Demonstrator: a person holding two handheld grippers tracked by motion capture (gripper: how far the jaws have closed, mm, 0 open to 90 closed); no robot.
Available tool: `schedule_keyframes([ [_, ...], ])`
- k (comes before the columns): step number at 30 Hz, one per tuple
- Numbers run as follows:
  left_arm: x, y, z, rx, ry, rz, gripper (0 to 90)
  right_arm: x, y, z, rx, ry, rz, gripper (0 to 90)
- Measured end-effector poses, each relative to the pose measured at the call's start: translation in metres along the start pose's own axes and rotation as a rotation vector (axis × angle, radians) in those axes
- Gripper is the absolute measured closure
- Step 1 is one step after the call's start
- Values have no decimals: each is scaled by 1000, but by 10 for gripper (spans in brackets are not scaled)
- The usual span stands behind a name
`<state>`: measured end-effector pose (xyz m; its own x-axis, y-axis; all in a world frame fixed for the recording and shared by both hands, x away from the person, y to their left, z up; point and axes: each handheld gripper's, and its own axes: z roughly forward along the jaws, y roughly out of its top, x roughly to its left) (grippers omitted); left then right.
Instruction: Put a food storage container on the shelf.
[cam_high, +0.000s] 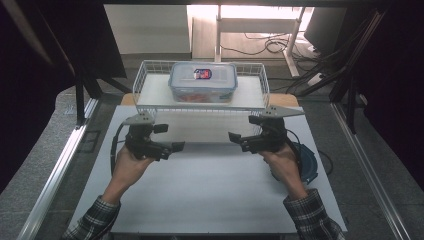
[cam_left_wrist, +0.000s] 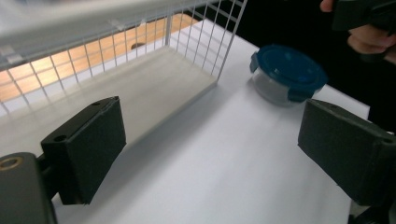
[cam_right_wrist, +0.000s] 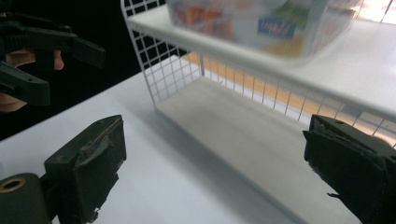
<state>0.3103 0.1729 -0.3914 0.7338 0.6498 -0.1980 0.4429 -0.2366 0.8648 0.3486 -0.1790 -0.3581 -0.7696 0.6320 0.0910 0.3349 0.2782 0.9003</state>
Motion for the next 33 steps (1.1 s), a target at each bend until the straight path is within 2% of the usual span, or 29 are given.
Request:
schedule_keyframes([
  [8, -12, -47, 5, 7, 47, 22, 63, 11, -40, -5, 34, -1, -22, 50],
  [11, -14, -60, 8, 29, 63, 35, 62, 13, -52, -5, 48, 0, -25, 50],
  [13, -17, -67, 9, 26, 80, 49, 61, 16, -61, -4, 57, -8, -33, 49],
  [18, -22, -86, 11, 39, 77, 64, 59, 22, -81, -4, 63, -12, -43, 48],
  [24, -23, -116, 17, 84, 93, 53, 36, 29, -104, -5, 80, -7, -41, 45],
  [30, -25, -132, 14, 81, 105, 60, 26, 37, -125, -10, 65, -16, -64, 44],
  [33, -26, -136, 14, 93, 109, 75, 27, 39, -136, -8, 96, -14, -60, 43],
])
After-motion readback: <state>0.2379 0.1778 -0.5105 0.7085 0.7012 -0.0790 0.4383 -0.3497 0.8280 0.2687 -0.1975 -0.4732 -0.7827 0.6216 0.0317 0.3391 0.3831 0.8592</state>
